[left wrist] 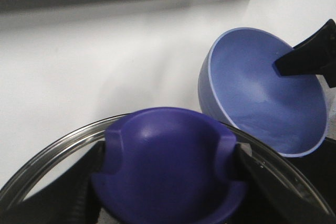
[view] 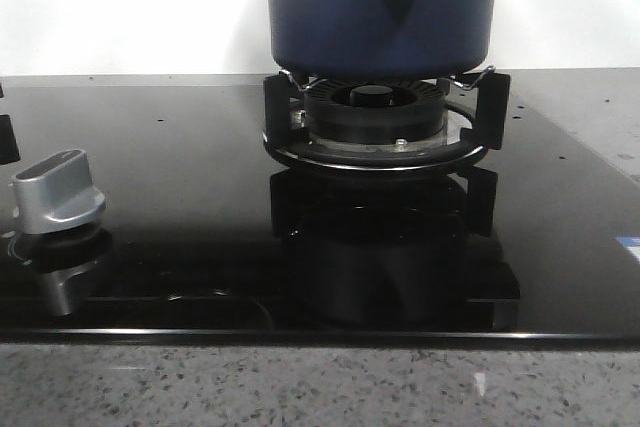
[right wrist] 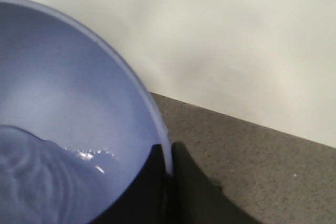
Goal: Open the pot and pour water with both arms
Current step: 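Tilt the blue bowl with the right gripper to pour water into the pot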
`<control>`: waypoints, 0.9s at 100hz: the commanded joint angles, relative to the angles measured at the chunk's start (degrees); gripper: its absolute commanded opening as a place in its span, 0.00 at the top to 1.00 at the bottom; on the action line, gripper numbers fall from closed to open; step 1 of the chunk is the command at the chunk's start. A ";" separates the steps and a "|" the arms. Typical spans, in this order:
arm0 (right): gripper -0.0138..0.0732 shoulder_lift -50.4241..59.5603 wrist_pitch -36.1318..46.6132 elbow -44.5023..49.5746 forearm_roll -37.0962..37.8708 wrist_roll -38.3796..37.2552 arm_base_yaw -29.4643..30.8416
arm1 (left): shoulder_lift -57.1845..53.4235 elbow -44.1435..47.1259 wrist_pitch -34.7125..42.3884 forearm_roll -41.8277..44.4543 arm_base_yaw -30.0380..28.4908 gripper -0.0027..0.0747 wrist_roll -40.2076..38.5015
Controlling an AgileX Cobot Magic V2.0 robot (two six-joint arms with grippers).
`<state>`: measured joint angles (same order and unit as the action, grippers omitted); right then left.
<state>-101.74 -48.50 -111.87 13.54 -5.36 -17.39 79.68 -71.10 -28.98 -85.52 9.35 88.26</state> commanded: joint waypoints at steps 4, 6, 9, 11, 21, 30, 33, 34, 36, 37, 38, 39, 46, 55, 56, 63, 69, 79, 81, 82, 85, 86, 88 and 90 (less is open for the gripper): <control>0.90 2.81 4.84 -1.98 4.94 -0.39 0.05 | -2.40 -1.96 -0.26 -3.83 -0.13 0.56 -0.35; 0.90 2.81 5.12 -1.98 5.36 -0.39 0.05 | -2.40 -1.96 -0.26 -3.83 -0.13 0.56 -0.35; 0.90 2.81 5.38 -1.98 5.80 -0.39 0.05 | -2.40 -1.96 -0.26 -3.83 -0.13 0.56 -0.35; 0.90 2.81 5.46 -1.98 5.96 -0.39 0.05 | -2.40 -1.96 -0.26 -3.83 -0.13 0.56 -0.35; 0.90 2.81 6.00 -1.98 7.60 -0.39 -0.09 | -2.40 -1.96 -0.26 -3.83 -0.13 0.56 -0.35; 0.90 2.81 6.11 -1.98 10.45 -0.39 -0.68 | -2.40 -1.96 -0.26 -3.83 -0.13 0.56 -0.35; 0.90 2.93 6.38 -1.98 11.56 -0.39 -1.15 | -2.40 -1.96 -0.26 -3.83 -0.13 0.56 -0.35; 0.90 2.91 6.39 -1.98 11.82 -0.39 -1.18 | -2.40 -1.96 -0.26 -3.83 -0.13 0.56 -0.35; 0.90 2.91 6.65 -1.98 12.51 -0.39 -1.38 | -2.40 -1.96 -0.26 -3.83 -0.13 0.56 -0.35; 0.90 2.91 6.79 -1.98 12.72 -0.39 -1.44 | -2.40 -1.96 -0.26 -3.83 -0.13 0.56 -0.35; 0.90 3.04 6.80 -1.98 13.19 -0.39 -1.59 | -2.40 -1.96 -0.26 -3.83 -0.13 0.56 -0.35; 0.90 3.04 6.94 -1.98 13.42 -0.39 -1.68 | -2.40 -1.96 -0.26 -3.83 -0.13 0.56 -0.35; 0.90 3.64 7.43 -1.98 14.75 -0.39 -2.56 | -2.40 -1.96 -0.26 -3.83 -0.13 0.56 -0.35; 0.90 4.52 7.31 -1.98 16.27 -0.39 -3.76 | -2.40 -1.96 -0.26 -3.83 -0.13 0.56 -0.35; 0.90 4.64 7.31 -1.98 16.60 -0.39 -3.86 | -2.40 -1.96 -0.26 -3.83 -0.13 0.56 -0.35; 0.90 5.41 7.06 -1.98 18.00 -0.39 -4.39 | -2.40 -1.96 -0.26 -3.83 -0.13 0.56 -0.35; 0.90 6.11 6.96 -1.98 18.64 -0.39 -4.63 | -2.40 -1.96 -0.26 -3.83 -0.13 0.56 -0.35; 0.90 7.12 6.86 -1.98 19.00 -0.50 -4.63 | -2.40 -1.96 -0.26 -3.83 -0.13 0.56 -0.35; 0.90 7.26 6.86 -1.98 19.16 -0.50 -4.63 | -2.40 -1.96 -0.26 -3.83 -0.13 0.56 -0.35; 0.90 7.26 6.86 -1.98 19.27 -0.50 -4.63 | -2.40 -1.96 -0.26 -3.83 -0.13 0.56 -0.35; 0.90 7.35 6.86 -1.98 19.43 -0.50 -4.63 | -2.40 -1.96 -0.26 -3.83 -0.13 0.56 -0.35; 0.90 7.35 6.86 -1.98 19.57 -0.50 -4.63 | -2.40 -1.96 -0.26 -3.83 -0.13 0.56 -0.35; 0.90 7.38 6.86 -1.98 19.69 -0.50 -4.63 | -2.40 -1.96 -0.26 -3.83 -0.13 0.56 -0.35; 0.90 7.38 6.86 -1.98 19.67 -0.65 -4.63 | -2.40 -1.96 -0.26 -3.83 -0.13 0.56 -0.35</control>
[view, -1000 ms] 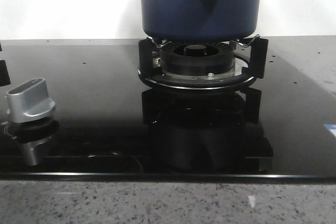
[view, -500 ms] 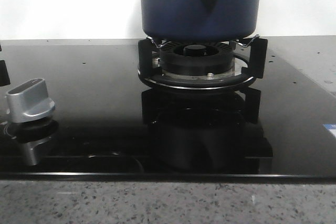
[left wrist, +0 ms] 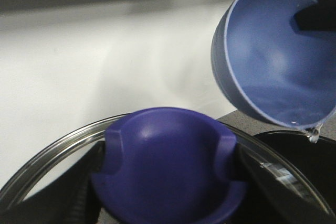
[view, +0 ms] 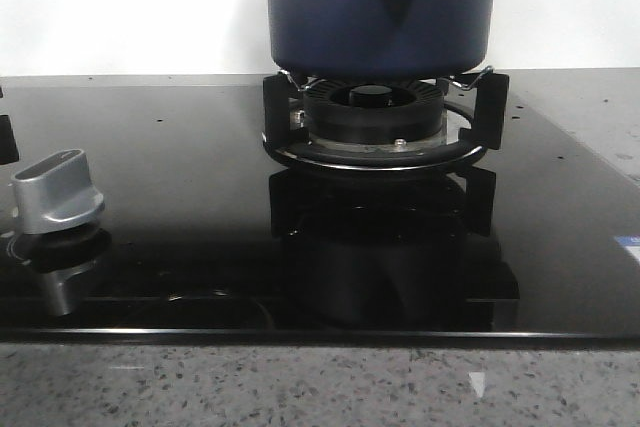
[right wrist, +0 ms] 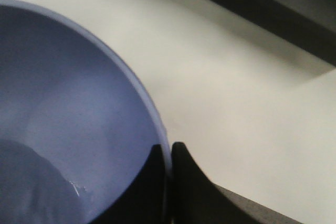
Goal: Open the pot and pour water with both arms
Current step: 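Tilt the blue bowl with the right gripper to pour water into the pot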
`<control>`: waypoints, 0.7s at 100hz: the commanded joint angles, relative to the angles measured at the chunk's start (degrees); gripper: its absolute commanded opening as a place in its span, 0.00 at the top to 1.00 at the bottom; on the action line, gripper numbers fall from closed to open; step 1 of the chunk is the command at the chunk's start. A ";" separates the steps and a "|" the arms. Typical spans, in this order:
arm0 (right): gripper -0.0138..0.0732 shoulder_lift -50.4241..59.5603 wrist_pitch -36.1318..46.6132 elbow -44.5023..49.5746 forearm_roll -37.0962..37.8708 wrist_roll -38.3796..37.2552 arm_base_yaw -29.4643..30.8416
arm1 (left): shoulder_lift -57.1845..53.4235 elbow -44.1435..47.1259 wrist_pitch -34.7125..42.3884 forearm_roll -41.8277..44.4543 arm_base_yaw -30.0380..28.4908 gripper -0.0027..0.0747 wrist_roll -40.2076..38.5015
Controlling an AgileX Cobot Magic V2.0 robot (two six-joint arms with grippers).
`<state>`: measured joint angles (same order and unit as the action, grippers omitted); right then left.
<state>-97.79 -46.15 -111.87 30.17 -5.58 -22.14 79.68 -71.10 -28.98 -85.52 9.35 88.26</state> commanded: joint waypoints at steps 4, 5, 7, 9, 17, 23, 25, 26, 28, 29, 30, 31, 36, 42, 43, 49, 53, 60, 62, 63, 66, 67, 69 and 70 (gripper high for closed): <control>0.90 3.43 4.52 -1.98 3.18 -0.96 0.12 | -2.40 -1.96 -0.26 -3.83 -0.13 0.56 -0.35; 0.90 3.43 4.52 -1.98 3.32 -1.12 0.12 | -2.40 -1.96 -0.26 -3.83 -0.13 0.56 -0.35; 0.90 3.43 4.52 -1.98 3.57 -1.26 0.12 | -2.40 -1.96 -0.26 -3.83 -0.13 0.56 -0.35; 0.90 3.43 4.63 -1.98 3.73 -1.37 0.12 | -2.40 -1.96 -0.26 -3.83 -0.13 0.56 -0.35; 0.90 3.43 5.07 -1.98 5.67 -2.21 0.00 | -2.40 -1.96 -0.26 -3.83 -0.13 0.56 -0.35; 0.90 3.43 5.16 -1.98 7.70 -2.21 -0.40 | -2.40 -1.96 -0.26 -3.83 -0.13 0.56 -0.35; 0.90 3.43 5.42 -1.98 7.99 -2.21 -0.52 | -2.40 -1.96 -0.26 -3.83 -0.13 0.56 -0.35; 0.90 3.43 5.43 -1.98 8.11 -2.21 -0.52 | -2.40 -1.96 -0.26 -3.83 -0.13 0.56 -0.35; 0.90 3.43 5.71 -1.98 8.12 -2.21 -0.64 | -2.40 -1.96 -0.26 -3.83 -0.13 0.56 -0.35; 0.90 3.43 5.86 -1.98 8.12 -2.21 -0.64 | -2.40 -1.96 -0.26 -3.83 -0.13 0.56 -0.35; 0.90 3.43 5.84 -1.98 8.12 -2.21 -0.64 | -2.40 -1.96 -0.26 -3.83 -0.13 0.56 -0.35; 0.90 3.43 6.01 -1.98 8.12 -2.21 -0.75 | -2.40 -1.96 -0.26 -3.83 -0.13 0.56 -0.35; 0.90 3.43 6.39 -1.98 8.37 -2.21 -0.75 | -2.40 -1.96 -0.26 -3.83 -0.13 0.56 -0.35; 0.90 3.43 6.91 -1.98 8.83 -2.21 -1.02 | -2.40 -1.96 -0.26 -3.83 -0.13 0.56 -0.35; 0.90 3.43 7.07 -1.98 9.09 -2.21 -1.13 | -2.40 -1.96 -0.26 -3.83 -0.13 0.56 -0.35; 0.90 3.43 7.78 -1.98 10.35 -2.21 -1.43 | -2.40 -1.96 -0.26 -3.83 -0.13 0.56 -0.35; 0.90 3.43 8.33 -1.98 11.12 -2.21 -1.51 | -2.40 -1.96 -0.26 -3.83 -0.13 0.56 -0.35; 0.90 3.43 9.08 -1.98 11.82 -2.21 -1.51 | -2.40 -1.96 -0.26 -3.83 -0.13 0.56 -0.35; 0.90 3.43 9.19 -1.98 11.95 -2.21 -1.51 | -2.40 -1.96 -0.26 -3.83 -0.13 0.56 -0.35; 0.90 3.43 9.20 -1.98 11.96 -2.21 -1.51 | -2.40 -1.96 -0.26 -3.83 -0.13 0.56 -0.35; 0.90 3.43 9.32 -1.98 12.07 -2.21 -1.51 | -2.40 -1.96 -0.26 -3.83 -0.13 0.56 -0.35; 0.90 3.43 9.32 -1.98 12.07 -2.21 -1.51 | -2.40 -1.96 -0.26 -3.83 -0.13 0.56 -0.35; 0.90 3.43 9.59 -1.98 12.11 -2.21 -1.51 | -2.40 -1.96 -0.26 -3.83 -0.13 0.56 -0.35; 0.90 3.43 9.57 -1.98 12.24 -2.21 -1.51 | -2.40 -1.96 -0.26 -3.83 -0.13 0.56 -0.35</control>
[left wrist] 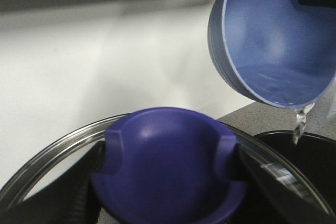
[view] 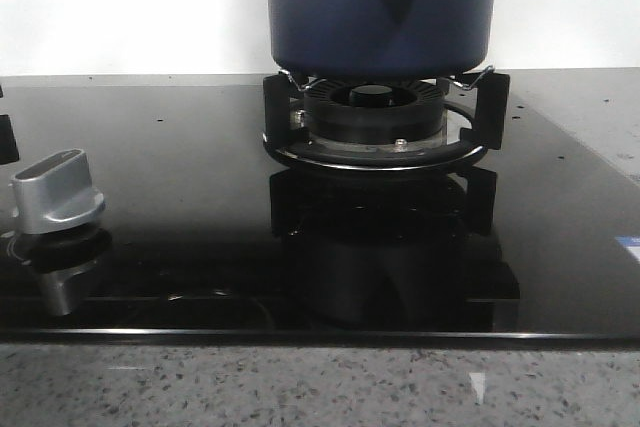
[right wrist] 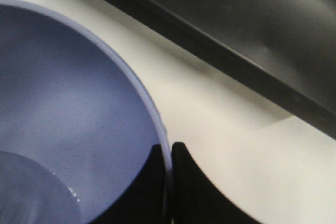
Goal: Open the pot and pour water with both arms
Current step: 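Tilt the blue bowl with the right gripper to pour water into the pot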
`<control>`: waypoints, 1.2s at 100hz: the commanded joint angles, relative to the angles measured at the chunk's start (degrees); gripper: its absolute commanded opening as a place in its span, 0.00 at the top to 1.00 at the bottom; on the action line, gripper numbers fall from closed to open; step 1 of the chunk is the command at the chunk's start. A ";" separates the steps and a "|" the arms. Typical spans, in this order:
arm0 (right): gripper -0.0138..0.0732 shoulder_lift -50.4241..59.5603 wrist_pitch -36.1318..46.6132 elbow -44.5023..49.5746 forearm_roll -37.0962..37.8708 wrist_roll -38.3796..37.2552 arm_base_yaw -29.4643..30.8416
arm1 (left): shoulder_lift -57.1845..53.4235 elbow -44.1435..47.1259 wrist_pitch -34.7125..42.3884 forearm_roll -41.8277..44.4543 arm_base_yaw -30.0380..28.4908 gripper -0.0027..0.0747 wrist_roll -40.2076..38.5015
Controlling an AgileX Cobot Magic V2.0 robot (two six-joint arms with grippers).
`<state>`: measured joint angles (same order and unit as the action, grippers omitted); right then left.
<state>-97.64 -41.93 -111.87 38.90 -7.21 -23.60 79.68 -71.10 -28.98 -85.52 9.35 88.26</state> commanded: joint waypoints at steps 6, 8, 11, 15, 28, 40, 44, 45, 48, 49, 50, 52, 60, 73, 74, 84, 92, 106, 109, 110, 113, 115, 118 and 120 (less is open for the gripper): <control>0.90 3.29 6.02 -1.98 4.00 -0.58 -0.05 | -2.40 -1.96 -0.26 -3.83 -0.13 0.56 -0.35; 0.90 3.29 6.27 -1.98 4.32 -0.58 -0.05 | -2.40 -1.96 -0.26 -3.83 -0.13 0.56 -0.35; 0.90 3.29 6.67 -1.98 4.75 -0.58 -0.05 | -2.40 -1.96 -0.26 -3.83 -0.13 0.56 -0.35; 0.90 3.29 7.32 -1.98 5.68 -0.58 -0.05 | -2.40 -1.96 -0.26 -3.83 -0.13 0.56 -0.35; 0.90 3.29 9.42 -1.98 8.47 -0.58 -0.05 | -2.40 -1.96 -0.26 -3.83 -0.13 0.56 -0.35; 0.90 3.29 11.37 -1.98 9.50 -0.58 -0.05 | -2.40 -1.96 -0.26 -3.83 -0.13 0.56 -0.35; 0.90 3.29 12.05 -1.98 10.01 -0.58 -0.05 | -2.40 -1.96 -0.26 -3.83 -0.13 0.56 -0.35; 0.90 3.29 12.16 -1.98 10.18 -0.58 -0.05 | -2.40 -1.96 -0.26 -3.83 -0.13 0.56 -0.35; 0.90 3.29 12.74 -1.98 10.46 -0.58 -0.05 | -2.40 -1.96 -0.26 -3.83 -0.13 0.56 -0.35; 0.90 3.29 12.87 -1.98 10.61 -0.58 -0.05 | -2.40 -1.96 -0.26 -3.83 -0.13 0.56 -0.35; 0.90 3.29 13.09 -1.98 10.76 -0.58 -0.05 | -2.40 -1.96 -0.26 -3.83 -0.13 0.56 -0.35; 0.90 3.29 13.21 -1.98 11.01 -0.58 -0.05 | -2.40 -1.96 -0.26 -3.83 -0.13 0.56 -0.35; 0.90 3.29 14.24 -1.98 12.12 -0.58 -0.05 | -2.40 -1.96 -0.26 -3.83 -0.13 0.56 -0.35; 0.90 3.29 15.25 -1.98 14.95 -0.58 -0.05 | -2.40 -1.96 -0.26 -3.83 -0.13 0.56 -0.35; 0.90 3.29 15.43 -1.98 15.11 -0.58 -0.05 | -2.40 -1.96 -0.26 -3.83 -0.13 0.56 -0.35; 0.90 3.29 16.65 -1.98 17.38 -0.58 -0.05 | -2.40 -1.96 -0.26 -3.83 -0.13 0.56 -0.35; 0.90 3.29 17.99 -1.98 19.22 -0.58 -0.05 | -2.40 -1.96 -0.26 -3.83 -0.13 0.56 -0.35; 0.90 3.29 20.35 -1.98 21.73 -0.58 -0.05 | -2.40 -1.96 -0.26 -3.83 -0.13 0.56 -0.35; 0.90 3.29 20.79 -1.98 22.27 -0.58 -0.05 | -2.40 -1.96 -0.26 -3.83 -0.13 0.56 -0.35; 0.90 3.29 20.91 -1.98 22.42 -0.58 -0.05 | -2.40 -1.96 -0.26 -3.83 -0.13 0.56 -0.35; 0.90 3.29 21.43 -1.98 23.08 -0.58 -0.05 | -2.40 -1.96 -0.26 -3.83 -0.13 0.56 -0.35; 0.90 3.29 21.62 -1.98 23.48 -0.58 -0.05 | -2.40 -1.96 -0.26 -3.83 -0.13 0.56 -0.35; 0.90 3.29 22.16 -1.98 23.96 -0.58 -0.05 | -2.40 -1.96 -0.26 -3.83 -0.13 0.56 -0.35; 0.90 3.29 22.50 -1.98 24.26 -0.58 -0.05 | -2.40 -1.96 -0.26 -3.83 -0.13 0.56 -0.35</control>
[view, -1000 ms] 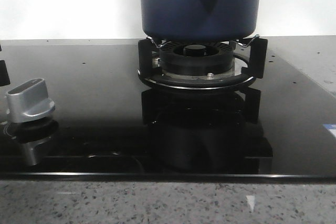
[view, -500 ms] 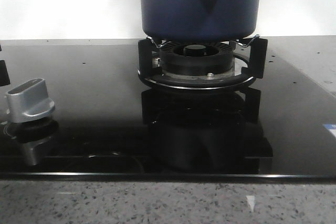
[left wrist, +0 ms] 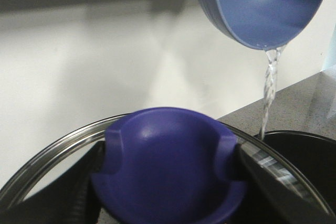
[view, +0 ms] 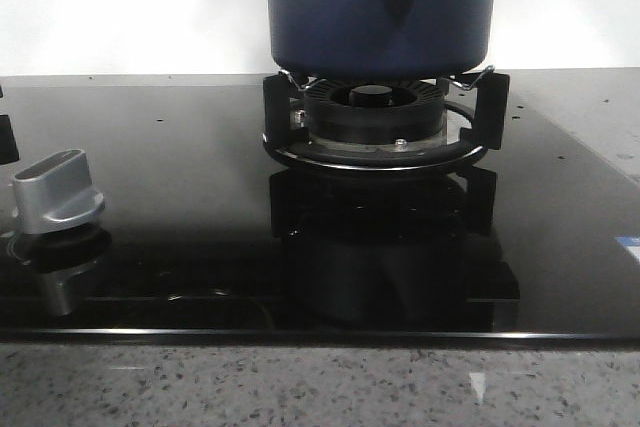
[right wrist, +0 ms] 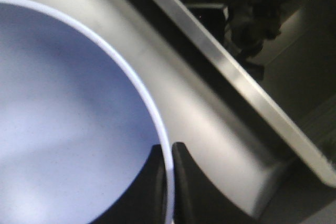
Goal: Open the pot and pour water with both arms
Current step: 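Tilt the blue bowl with the right gripper to pour water into the pot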
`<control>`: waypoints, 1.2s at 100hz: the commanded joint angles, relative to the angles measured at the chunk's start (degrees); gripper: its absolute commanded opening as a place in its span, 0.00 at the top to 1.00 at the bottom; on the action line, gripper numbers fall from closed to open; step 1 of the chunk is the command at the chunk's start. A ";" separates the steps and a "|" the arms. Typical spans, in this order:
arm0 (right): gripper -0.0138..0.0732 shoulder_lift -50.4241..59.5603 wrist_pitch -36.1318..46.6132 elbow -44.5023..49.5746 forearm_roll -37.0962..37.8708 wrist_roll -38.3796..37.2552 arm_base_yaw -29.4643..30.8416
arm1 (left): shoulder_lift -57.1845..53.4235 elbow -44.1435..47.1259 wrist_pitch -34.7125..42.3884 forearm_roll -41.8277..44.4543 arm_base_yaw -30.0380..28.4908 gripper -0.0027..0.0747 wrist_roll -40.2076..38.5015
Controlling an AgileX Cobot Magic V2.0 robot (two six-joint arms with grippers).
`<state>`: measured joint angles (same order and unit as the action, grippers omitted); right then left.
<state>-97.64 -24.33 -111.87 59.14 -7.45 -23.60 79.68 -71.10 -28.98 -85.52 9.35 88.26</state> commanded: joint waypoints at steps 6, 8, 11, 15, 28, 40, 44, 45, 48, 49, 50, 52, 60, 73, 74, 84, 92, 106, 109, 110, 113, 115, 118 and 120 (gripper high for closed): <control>0.90 3.29 6.03 -1.98 4.44 -0.34 -0.05 | -2.40 -1.96 -0.26 -3.83 -0.13 0.56 -0.35; 0.90 3.29 6.47 -1.98 4.81 -0.34 -0.05 | -2.40 -1.96 -0.26 -3.83 -0.13 0.56 -0.35; 0.90 3.29 7.04 -1.98 5.36 -0.34 -0.05 | -2.40 -1.96 -0.26 -3.83 -0.13 0.56 -0.35; 0.90 3.29 7.85 -1.98 6.23 -0.34 -0.05 | -2.40 -1.96 -0.26 -3.83 -0.13 0.56 -0.35; 0.90 3.29 9.69 -1.98 9.17 -0.34 -0.05 | -2.40 -1.96 -0.26 -3.83 -0.13 0.56 -0.35; 0.90 3.29 10.71 -1.98 11.22 -0.34 -0.05 | -2.40 -1.96 -0.26 -3.83 -0.13 0.56 -0.35; 0.90 3.39 10.95 -1.98 11.92 -0.34 -0.05 | -2.40 -1.96 -0.26 -3.83 -0.13 0.56 -0.35; 0.90 3.39 11.17 -1.98 12.04 -0.34 -0.05 | -2.40 -1.96 -0.26 -3.83 -0.13 0.56 -0.35; 0.90 3.39 11.46 -1.98 12.39 -0.34 -0.05 | -2.40 -1.96 -0.26 -3.83 -0.13 0.56 -0.35; 0.90 3.39 11.60 -1.98 12.64 -0.34 -0.05 | -2.40 -1.96 -0.26 -3.83 -0.13 0.56 -0.35; 0.90 3.39 11.61 -1.98 12.65 -0.34 -0.05 | -2.40 -1.96 -0.26 -3.83 -0.13 0.56 -0.35; 0.90 3.42 11.81 -1.98 12.98 -0.34 -0.05 | -2.40 -1.96 -0.26 -3.83 -0.13 0.56 -0.35; 0.90 3.53 12.01 -1.98 13.93 -0.34 -0.05 | -2.40 -1.96 -0.26 -3.83 -0.13 0.56 -0.35; 0.90 3.53 13.36 -1.98 15.27 -0.34 -0.05 | -2.40 -1.96 -0.26 -3.83 -0.13 0.56 -0.35; 0.90 3.53 13.47 -1.98 15.25 -0.34 -0.05 | -2.40 -1.96 -0.26 -3.83 -0.13 0.56 -0.35; 0.90 3.53 14.33 -1.98 16.19 -0.34 -0.05 | -2.40 -1.96 -0.26 -3.83 -0.13 0.56 -0.35; 0.90 3.53 14.34 -1.98 16.46 -0.34 -0.05 | -2.40 -1.96 -0.26 -3.83 -0.13 0.56 -0.35; 0.90 3.53 14.19 -1.98 16.61 -0.34 -0.05 | -2.40 -1.96 -0.26 -3.83 -0.13 0.56 -0.35; 0.90 3.53 14.04 -1.98 16.61 -0.34 -0.05 | -2.40 -1.96 -0.26 -3.83 -0.13 0.56 -0.35; 0.90 3.53 13.82 -1.98 16.61 -0.34 -0.05 | -2.40 -1.96 -0.26 -3.83 -0.13 0.56 -0.35; 0.90 3.53 13.51 -1.98 16.50 -0.47 -0.05 | -2.40 -1.96 -0.26 -3.83 -0.13 0.56 -0.35; 0.90 3.53 13.20 -1.98 16.36 -0.87 -0.05 | -2.40 -1.96 -0.26 -3.83 -0.13 0.56 -0.35; 0.90 3.53 12.68 -1.98 15.31 -1.20 -0.05 | -2.40 -1.96 -0.26 -3.83 -0.13 0.56 -0.35; 0.90 3.53 12.06 -1.98 14.26 -1.68 -0.05 | -2.40 -1.96 -0.26 -3.83 -0.13 0.56 -0.35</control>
<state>-97.31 -12.11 -111.87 74.12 -7.69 -23.60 79.68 -71.10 -28.98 -85.52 9.35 88.26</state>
